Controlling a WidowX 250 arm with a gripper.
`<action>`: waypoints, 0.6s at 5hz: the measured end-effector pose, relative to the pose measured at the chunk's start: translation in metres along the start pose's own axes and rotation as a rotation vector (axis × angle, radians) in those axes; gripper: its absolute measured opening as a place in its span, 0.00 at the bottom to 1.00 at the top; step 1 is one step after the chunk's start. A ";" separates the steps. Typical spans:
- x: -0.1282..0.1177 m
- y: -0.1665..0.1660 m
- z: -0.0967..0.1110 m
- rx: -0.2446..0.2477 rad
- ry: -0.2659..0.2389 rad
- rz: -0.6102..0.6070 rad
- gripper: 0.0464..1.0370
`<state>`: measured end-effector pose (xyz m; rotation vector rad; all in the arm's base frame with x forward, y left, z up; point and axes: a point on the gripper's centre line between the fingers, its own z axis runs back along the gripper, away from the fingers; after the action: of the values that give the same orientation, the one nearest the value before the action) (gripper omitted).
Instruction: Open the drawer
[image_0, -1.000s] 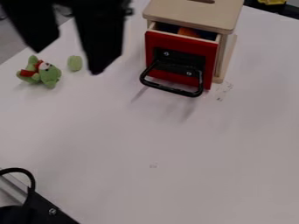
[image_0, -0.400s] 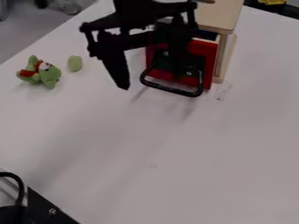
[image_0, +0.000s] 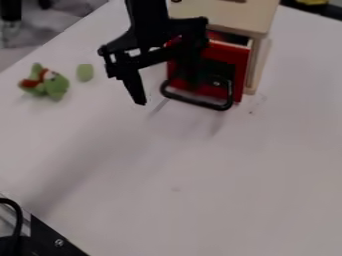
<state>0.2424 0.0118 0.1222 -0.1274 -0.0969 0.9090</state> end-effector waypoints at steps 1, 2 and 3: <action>0.009 0.005 -0.008 0.031 -0.023 0.166 0.95; 0.014 0.010 -0.008 0.059 -0.063 0.389 0.95; 0.018 0.008 -0.014 0.065 -0.099 0.514 0.95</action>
<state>0.2487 0.0300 0.1076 -0.0462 -0.1297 1.4308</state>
